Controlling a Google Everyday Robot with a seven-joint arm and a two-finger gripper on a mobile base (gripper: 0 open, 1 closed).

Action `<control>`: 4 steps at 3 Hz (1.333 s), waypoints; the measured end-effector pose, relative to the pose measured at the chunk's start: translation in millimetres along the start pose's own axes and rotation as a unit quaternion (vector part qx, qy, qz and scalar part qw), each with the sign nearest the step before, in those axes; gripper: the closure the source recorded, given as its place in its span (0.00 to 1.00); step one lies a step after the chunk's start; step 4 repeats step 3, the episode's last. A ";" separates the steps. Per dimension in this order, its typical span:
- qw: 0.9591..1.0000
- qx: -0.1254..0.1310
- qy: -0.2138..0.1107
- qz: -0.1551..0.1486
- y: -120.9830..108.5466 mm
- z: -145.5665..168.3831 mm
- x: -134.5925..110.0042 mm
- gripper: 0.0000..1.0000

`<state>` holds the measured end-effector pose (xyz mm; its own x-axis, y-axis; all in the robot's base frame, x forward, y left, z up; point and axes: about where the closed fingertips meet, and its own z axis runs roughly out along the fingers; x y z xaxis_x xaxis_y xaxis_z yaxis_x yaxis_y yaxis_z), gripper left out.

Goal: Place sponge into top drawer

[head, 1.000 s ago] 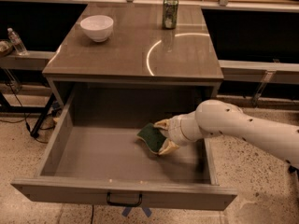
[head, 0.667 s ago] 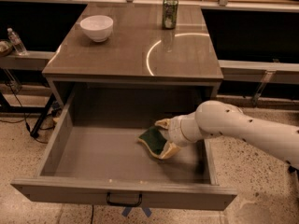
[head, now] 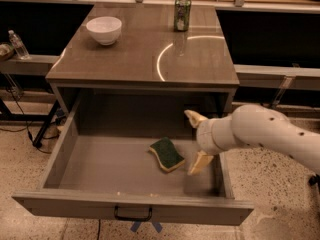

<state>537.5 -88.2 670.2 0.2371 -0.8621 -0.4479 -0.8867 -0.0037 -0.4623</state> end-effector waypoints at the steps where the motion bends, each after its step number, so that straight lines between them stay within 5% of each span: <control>1: 0.997 0.053 0.047 0.022 -14.4 -73.9 20.6 0.00; 2: 0.990 0.116 0.073 0.028 -34.6 -149.4 26.0 0.00; 4: 0.988 0.130 0.080 0.031 -36.2 -166.8 30.2 0.00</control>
Offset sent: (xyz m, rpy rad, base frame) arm -0.0402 -0.1599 0.1979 -0.0625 -0.3007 -0.3302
